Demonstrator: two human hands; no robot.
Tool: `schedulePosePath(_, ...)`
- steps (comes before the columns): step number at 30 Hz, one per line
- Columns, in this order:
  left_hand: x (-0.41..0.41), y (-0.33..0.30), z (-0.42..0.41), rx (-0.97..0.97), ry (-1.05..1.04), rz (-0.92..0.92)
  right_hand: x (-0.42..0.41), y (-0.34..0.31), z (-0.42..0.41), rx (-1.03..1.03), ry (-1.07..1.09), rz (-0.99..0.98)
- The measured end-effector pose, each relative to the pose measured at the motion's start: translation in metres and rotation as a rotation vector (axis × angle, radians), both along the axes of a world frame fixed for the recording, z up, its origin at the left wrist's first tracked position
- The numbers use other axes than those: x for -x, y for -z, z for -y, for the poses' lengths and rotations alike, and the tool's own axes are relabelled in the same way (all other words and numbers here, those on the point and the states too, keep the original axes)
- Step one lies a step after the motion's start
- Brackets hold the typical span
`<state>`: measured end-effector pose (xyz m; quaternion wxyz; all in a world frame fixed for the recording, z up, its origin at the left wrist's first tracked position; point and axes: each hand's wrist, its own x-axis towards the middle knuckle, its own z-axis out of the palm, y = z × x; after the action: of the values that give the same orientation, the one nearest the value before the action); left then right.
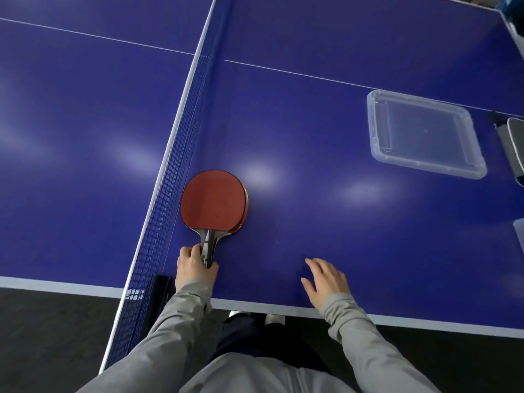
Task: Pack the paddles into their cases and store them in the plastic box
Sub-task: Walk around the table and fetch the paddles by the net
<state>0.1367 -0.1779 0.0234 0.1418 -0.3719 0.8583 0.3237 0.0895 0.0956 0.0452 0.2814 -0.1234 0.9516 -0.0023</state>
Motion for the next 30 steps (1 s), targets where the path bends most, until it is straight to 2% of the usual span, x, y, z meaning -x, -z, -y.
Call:
schedulePosePath(13, -0.009, -0.003, 0.001, -0.039, 0.055, -0.052, -0.002, 0.000, 0.000, 0.015, 0.007, 0.002)
schedulePosePath(17, -0.022, -0.016, -0.004, 0.114, 0.117, -0.112, -0.002, 0.001, 0.004, 0.040, 0.016, -0.002)
schedulePosePath(21, -0.027, -0.033, -0.019, 0.268, 0.339, -0.248, -0.006, 0.001, 0.004, 0.050, 0.046, -0.017)
schedulePosePath(25, -0.018, -0.044, -0.042, 0.355, 0.703, -0.278, -0.014, -0.001, -0.002, 0.043, 0.087, -0.033)
schedulePosePath(26, -0.014, -0.044, -0.049, 0.366, 0.788, -0.257, -0.017, -0.003, -0.005, 0.041, 0.100, -0.040)
schedulePosePath(30, 0.001, -0.032, -0.076, 0.294, 1.020, 0.014, -0.029, -0.008, -0.027, 0.022, 0.167, -0.066)
